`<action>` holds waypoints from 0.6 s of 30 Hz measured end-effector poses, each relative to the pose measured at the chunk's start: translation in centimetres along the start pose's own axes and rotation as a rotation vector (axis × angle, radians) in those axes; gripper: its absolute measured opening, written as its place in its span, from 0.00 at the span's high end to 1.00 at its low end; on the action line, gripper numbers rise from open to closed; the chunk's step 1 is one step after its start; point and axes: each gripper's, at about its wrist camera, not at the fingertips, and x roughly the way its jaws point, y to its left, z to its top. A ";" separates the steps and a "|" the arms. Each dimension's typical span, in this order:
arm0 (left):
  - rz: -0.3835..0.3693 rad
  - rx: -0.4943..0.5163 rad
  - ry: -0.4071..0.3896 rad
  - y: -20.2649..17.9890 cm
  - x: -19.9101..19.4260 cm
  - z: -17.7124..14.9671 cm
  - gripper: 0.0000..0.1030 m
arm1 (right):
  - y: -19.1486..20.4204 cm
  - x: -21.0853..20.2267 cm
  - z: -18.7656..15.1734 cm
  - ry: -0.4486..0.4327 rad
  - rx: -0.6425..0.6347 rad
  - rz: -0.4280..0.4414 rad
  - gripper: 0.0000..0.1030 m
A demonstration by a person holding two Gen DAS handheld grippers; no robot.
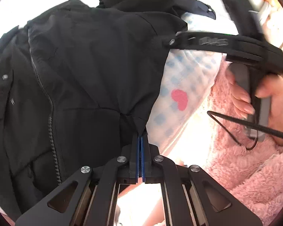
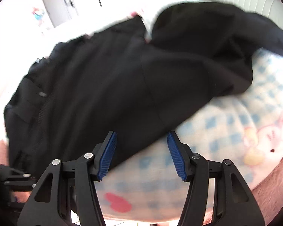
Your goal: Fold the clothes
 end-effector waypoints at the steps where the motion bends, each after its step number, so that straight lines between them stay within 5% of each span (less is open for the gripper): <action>1: -0.025 -0.029 -0.008 0.5 0.0 0.1 0.98 | 0.6 -0.3 0.0 -0.005 -0.014 0.047 0.43; 3: -0.064 -0.073 0.000 1.1 -0.1 0.1 0.92 | 2.5 0.3 -0.5 0.025 -0.079 0.141 0.43; 6: -0.088 -0.123 0.003 1.9 -0.7 0.1 0.82 | 3.1 0.9 -0.8 0.080 -0.102 0.136 0.43; 8: -0.038 -0.148 -0.035 2.6 -2.2 0.0 0.67 | 3.4 1.3 -0.9 0.117 -0.114 0.125 0.43; 14: 0.146 -0.416 -0.328 8.5 -9.0 -1.4 0.52 | 4.7 1.1 -0.2 0.169 -0.135 0.157 0.42; 18: 0.286 -0.443 -0.352 13.8 -9.4 1.0 0.45 | 7.0 2.1 1.9 0.161 -0.166 0.198 0.37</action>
